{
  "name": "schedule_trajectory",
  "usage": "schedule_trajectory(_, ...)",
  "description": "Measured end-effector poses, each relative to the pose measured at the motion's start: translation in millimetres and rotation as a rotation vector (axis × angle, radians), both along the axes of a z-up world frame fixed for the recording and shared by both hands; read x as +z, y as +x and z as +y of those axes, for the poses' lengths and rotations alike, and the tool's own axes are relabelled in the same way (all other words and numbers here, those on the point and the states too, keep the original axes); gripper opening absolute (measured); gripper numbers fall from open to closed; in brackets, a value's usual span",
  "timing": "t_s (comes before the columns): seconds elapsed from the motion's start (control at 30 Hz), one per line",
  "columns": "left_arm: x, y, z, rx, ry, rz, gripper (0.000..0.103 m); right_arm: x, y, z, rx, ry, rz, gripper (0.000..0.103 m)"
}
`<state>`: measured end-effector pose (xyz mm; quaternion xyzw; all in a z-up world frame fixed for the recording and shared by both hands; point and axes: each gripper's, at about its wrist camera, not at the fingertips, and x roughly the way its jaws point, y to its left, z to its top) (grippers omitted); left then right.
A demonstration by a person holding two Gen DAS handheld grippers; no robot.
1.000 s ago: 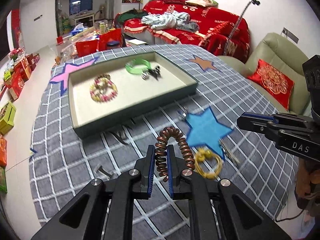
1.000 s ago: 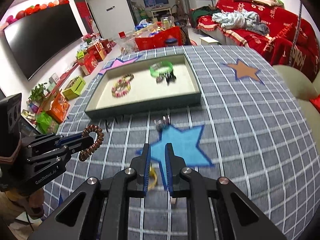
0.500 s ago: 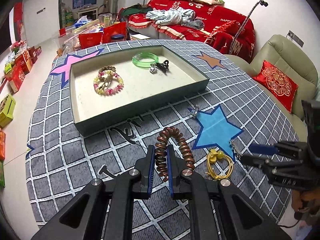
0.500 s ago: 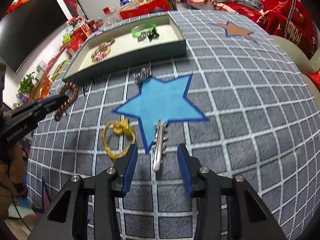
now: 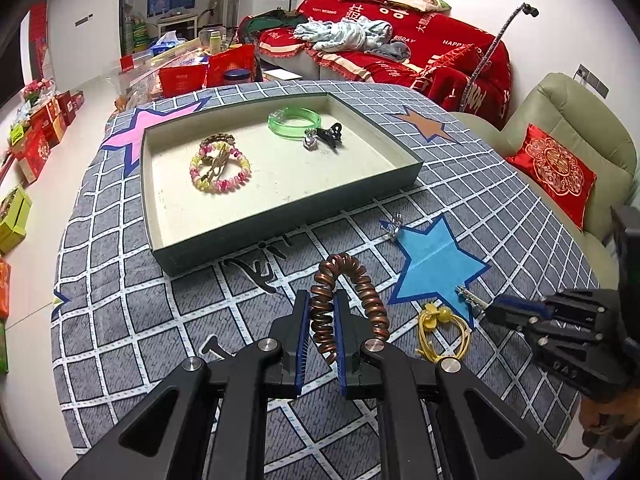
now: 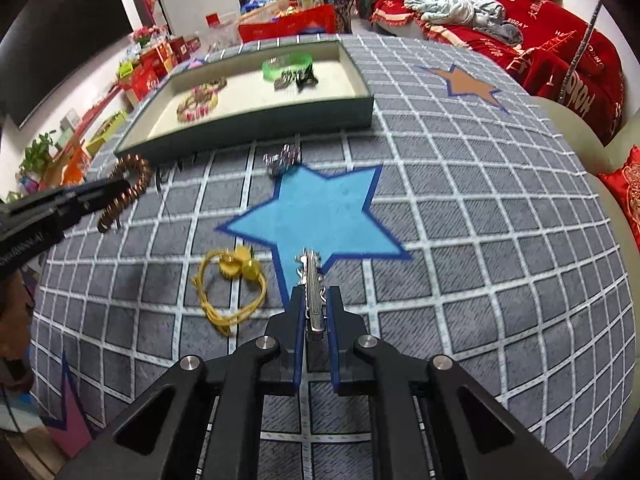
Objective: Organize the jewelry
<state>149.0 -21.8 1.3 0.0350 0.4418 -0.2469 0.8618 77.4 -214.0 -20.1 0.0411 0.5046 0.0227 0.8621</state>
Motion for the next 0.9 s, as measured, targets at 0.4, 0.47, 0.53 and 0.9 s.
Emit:
schedule_trajectory(0.4,8.5,7.5,6.1,0.015,-0.008,-0.020,0.029,35.7,19.6,-5.7,0.001,0.029,-0.081,0.011)
schedule_trajectory(0.47,8.6,7.1,6.4,0.016,-0.006,-0.023,0.029,37.4,21.5,-8.4,-0.002,0.036,-0.081,0.011)
schedule_trajectory(0.53,8.3,7.8,6.8,0.019,-0.006,-0.021,0.029,40.5,24.1,-10.6,-0.005,0.043,-0.085,0.011)
schedule_trajectory(0.9,29.5,36.3,10.8,0.047,-0.012,-0.064,0.029,77.5,80.4,-3.9,0.031,0.088,-0.164,0.011)
